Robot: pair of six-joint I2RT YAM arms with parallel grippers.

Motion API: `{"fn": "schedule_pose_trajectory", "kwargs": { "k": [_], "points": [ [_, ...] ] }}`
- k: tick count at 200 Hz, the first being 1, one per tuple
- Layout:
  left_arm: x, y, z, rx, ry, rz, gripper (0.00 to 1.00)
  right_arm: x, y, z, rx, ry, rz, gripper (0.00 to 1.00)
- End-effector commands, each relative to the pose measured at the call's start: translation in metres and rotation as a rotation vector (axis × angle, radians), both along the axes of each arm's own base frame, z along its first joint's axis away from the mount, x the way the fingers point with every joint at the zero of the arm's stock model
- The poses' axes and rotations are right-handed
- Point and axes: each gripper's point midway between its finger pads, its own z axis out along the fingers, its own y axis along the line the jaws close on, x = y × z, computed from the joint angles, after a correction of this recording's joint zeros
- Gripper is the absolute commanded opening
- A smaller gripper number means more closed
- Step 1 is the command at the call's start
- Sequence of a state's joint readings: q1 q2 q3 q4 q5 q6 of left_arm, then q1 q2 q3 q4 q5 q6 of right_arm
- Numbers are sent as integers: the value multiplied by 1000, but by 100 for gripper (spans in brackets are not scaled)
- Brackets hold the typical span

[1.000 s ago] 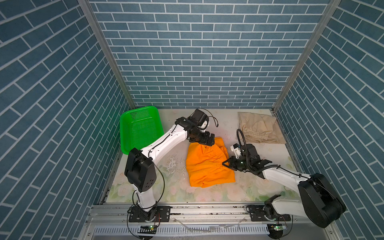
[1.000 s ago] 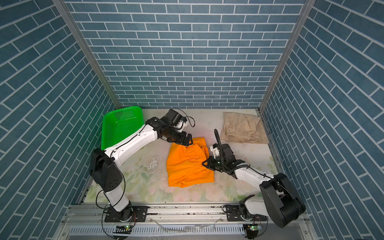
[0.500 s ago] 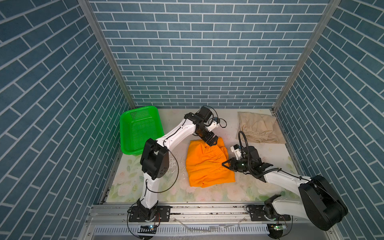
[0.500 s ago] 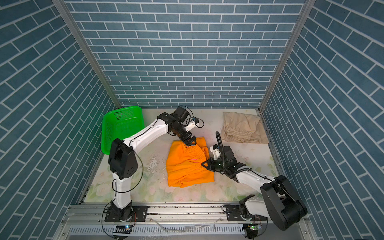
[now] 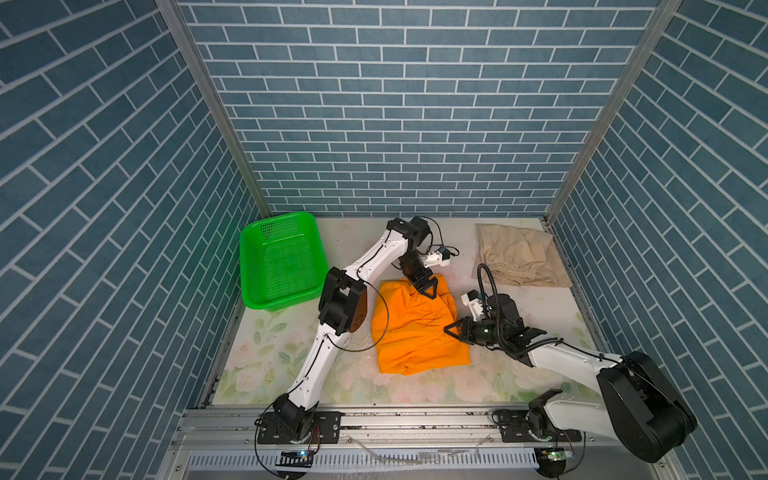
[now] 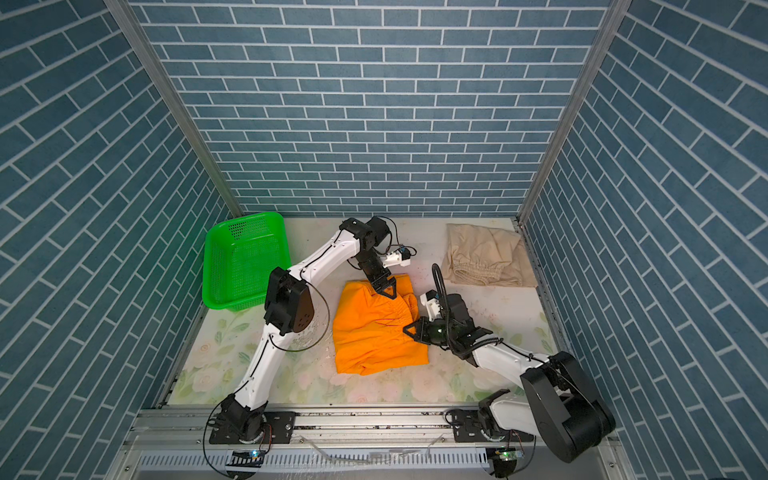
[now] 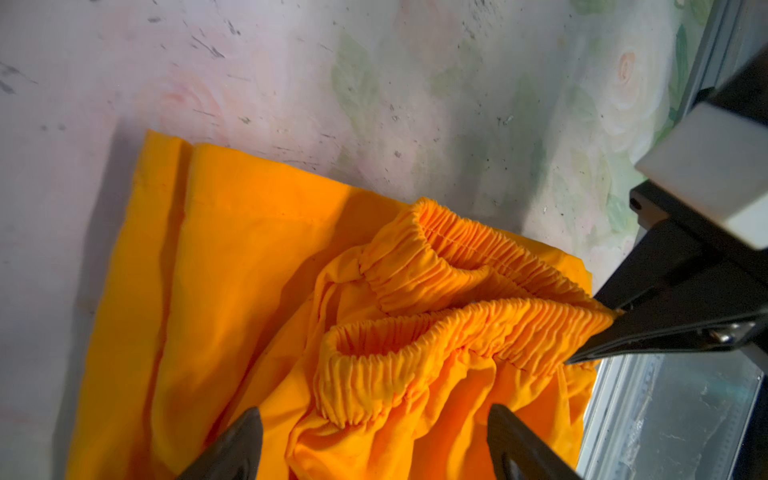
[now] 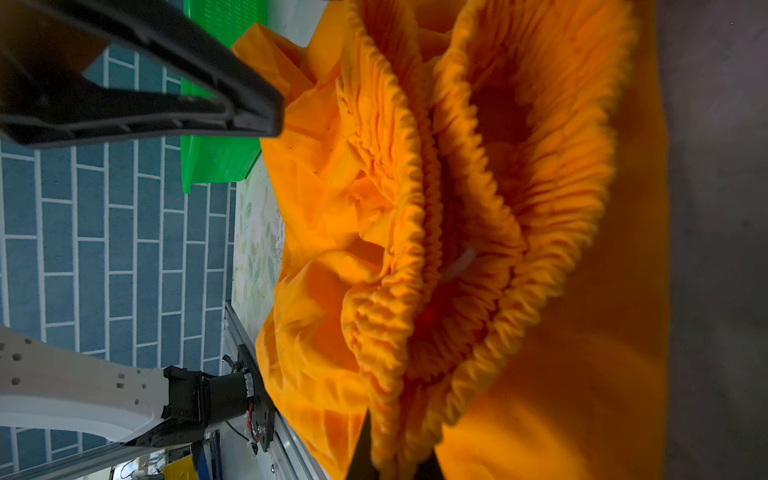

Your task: Fold and stack the shorts

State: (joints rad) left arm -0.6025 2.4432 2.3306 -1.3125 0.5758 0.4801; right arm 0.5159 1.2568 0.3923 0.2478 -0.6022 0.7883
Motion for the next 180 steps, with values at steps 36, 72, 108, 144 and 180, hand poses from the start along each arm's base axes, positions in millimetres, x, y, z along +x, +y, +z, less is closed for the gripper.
{"fn": "schedule_pose_trajectory", "kwargs": {
  "k": [36, 72, 108, 144, 180],
  "points": [
    [-14, -1, 4, -69, 73, -32, 87, 2, 2, 2, 13, -12, 6, 0],
    [-5, -4, -3, -73, 43, -22, 85, 2, 2, 0, 10, -7, 2, 0],
    [0, -15, 4, -133, 1, -34, 86, 2, 1, -1, 5, 0, -2, 0],
    [-3, -13, -8, -105, 25, -43, 82, 3, -1, -1, -1, -2, -11, 0],
    [-6, -14, -14, -88, 39, -27, 43, 2, -3, -7, -17, 7, -21, 0]
  ]
}}
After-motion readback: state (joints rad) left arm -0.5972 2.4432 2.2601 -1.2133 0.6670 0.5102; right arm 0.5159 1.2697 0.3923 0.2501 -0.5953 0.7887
